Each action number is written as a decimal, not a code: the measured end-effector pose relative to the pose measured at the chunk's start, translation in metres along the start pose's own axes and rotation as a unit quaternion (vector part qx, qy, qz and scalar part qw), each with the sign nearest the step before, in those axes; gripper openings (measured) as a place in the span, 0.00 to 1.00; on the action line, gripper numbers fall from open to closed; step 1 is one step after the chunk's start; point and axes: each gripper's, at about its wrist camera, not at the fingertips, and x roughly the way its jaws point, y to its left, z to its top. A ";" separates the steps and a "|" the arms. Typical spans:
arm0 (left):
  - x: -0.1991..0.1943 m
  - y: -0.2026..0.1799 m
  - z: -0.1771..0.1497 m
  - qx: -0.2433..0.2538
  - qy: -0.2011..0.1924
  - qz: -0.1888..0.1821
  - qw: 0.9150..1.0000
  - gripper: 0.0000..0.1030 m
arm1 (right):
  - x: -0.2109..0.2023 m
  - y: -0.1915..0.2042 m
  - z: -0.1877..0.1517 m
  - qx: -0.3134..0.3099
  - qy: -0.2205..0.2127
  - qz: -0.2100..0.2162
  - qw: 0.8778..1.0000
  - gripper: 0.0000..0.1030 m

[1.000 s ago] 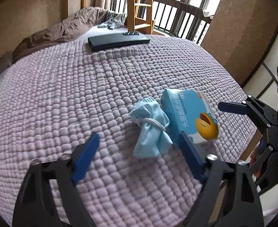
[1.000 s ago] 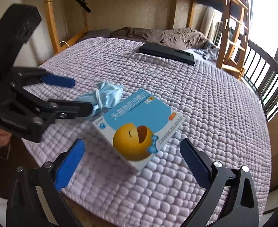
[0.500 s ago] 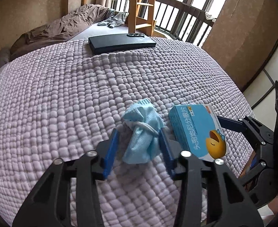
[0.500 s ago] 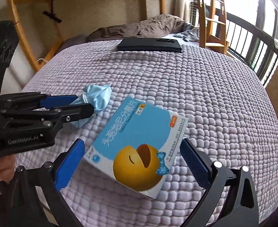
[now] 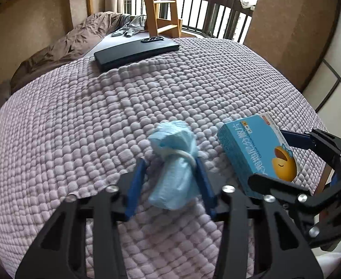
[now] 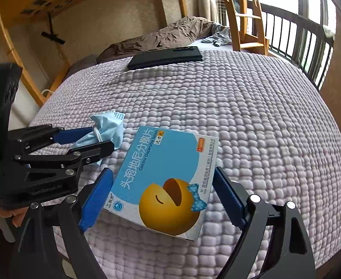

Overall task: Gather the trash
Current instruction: 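Grasp the blue face mask with the left gripper while the right grasps the blue cartoon box, then carry the mask and blue box in both grippers over the bin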

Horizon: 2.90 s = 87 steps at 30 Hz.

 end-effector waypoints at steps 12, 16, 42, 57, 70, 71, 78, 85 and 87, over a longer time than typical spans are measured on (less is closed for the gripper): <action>-0.020 -0.007 -0.008 -0.012 -0.005 -0.007 1.000 0.32 | -0.019 -0.011 -0.002 0.019 -0.017 0.029 0.999 0.83; -0.027 -0.007 -0.015 -0.026 -0.004 -0.012 1.000 0.32 | -0.025 -0.007 -0.004 0.000 -0.017 0.032 0.999 0.83; -0.081 -0.016 -0.059 -0.063 0.001 -0.012 0.998 0.32 | -0.074 0.006 -0.036 -0.050 -0.010 0.049 0.997 0.83; -0.110 -0.027 -0.085 -0.047 0.010 -0.015 0.999 0.32 | -0.109 0.010 -0.069 -0.051 -0.001 0.064 0.997 0.83; -0.121 -0.042 -0.111 -0.032 0.035 -0.029 0.998 0.32 | -0.126 0.013 -0.104 -0.049 0.024 0.072 0.996 0.83; -0.122 -0.043 -0.114 -0.031 0.036 -0.031 0.998 0.32 | -0.128 0.013 -0.107 -0.050 0.026 0.074 0.996 0.83; -0.127 -0.050 -0.131 -0.012 0.041 -0.045 0.998 0.32 | -0.139 0.016 -0.129 -0.058 0.044 0.082 0.994 0.83; -0.130 -0.057 -0.145 -0.008 0.051 -0.058 0.997 0.32 | -0.142 0.016 -0.142 -0.056 0.060 0.091 0.992 0.83; -0.129 -0.060 -0.149 -0.004 0.057 -0.060 0.997 0.32 | -0.142 0.016 -0.146 -0.057 0.066 0.093 0.992 0.83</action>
